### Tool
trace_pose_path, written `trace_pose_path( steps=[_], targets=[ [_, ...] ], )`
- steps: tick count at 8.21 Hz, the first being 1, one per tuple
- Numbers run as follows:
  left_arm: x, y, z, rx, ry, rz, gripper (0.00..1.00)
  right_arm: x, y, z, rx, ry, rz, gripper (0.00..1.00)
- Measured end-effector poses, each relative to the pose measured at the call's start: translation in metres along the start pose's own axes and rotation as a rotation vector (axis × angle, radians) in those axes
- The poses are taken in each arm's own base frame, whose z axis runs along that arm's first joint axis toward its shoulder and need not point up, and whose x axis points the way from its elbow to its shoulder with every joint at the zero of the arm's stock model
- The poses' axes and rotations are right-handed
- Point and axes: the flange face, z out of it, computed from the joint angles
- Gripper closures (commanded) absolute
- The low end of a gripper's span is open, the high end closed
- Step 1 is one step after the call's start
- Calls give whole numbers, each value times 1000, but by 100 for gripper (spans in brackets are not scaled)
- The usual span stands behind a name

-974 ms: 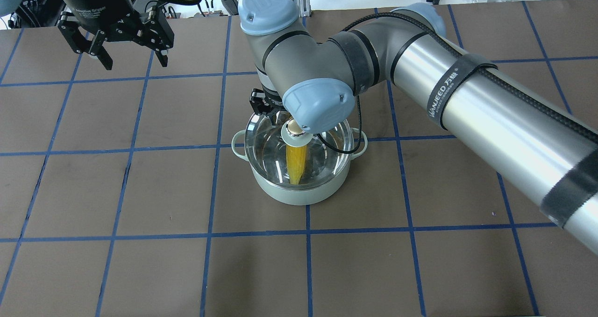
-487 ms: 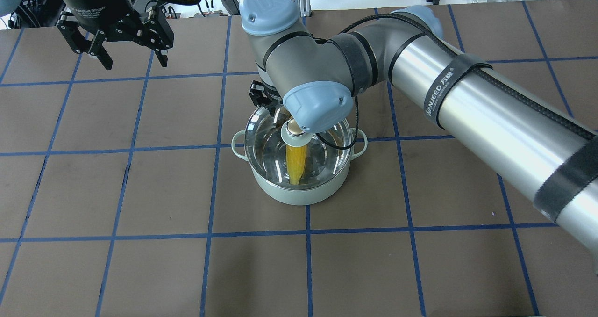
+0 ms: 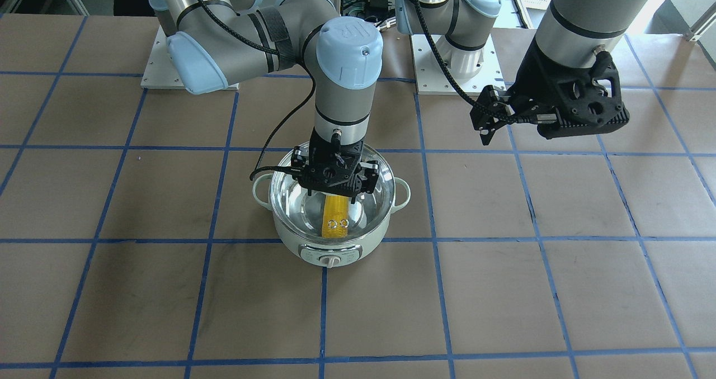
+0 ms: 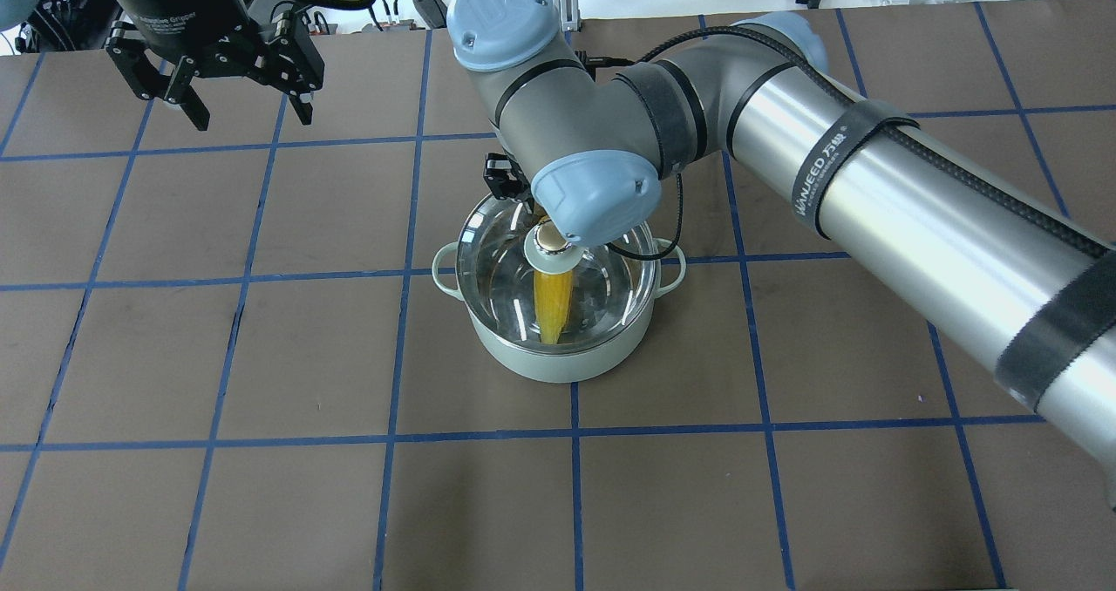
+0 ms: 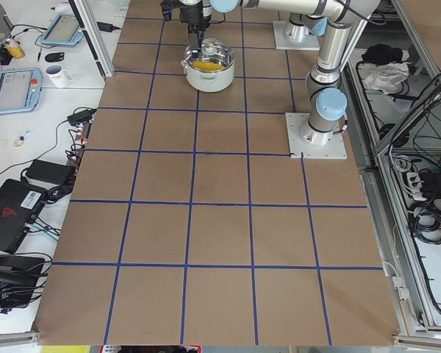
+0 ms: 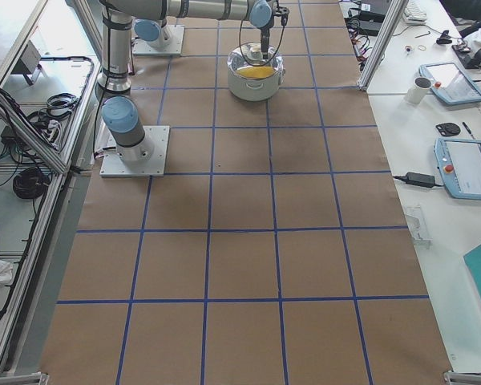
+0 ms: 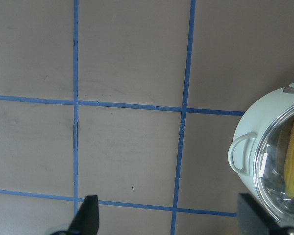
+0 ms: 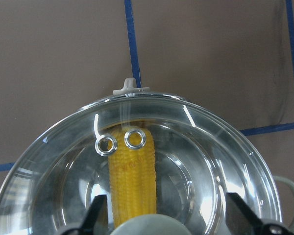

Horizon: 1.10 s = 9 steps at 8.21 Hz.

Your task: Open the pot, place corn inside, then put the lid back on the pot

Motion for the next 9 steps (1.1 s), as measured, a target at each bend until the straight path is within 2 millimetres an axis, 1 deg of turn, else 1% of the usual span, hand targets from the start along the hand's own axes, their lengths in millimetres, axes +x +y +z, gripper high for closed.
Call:
trace_pose_path(
  steps=[2, 6, 7, 9],
  targets=[
    [0, 0, 0, 0, 0, 0, 0, 3, 3, -1, -22, 6, -18, 10],
    [1, 0, 0, 0, 0, 1, 0, 0, 8, 0, -78, -30, -23, 10],
    [1, 0, 0, 0, 0, 1, 0, 2, 9, 2, -90, -21, -38, 10],
    [1, 0, 0, 0, 0, 1, 0, 14, 6, 0, -104, -10, -64, 10]
  ],
)
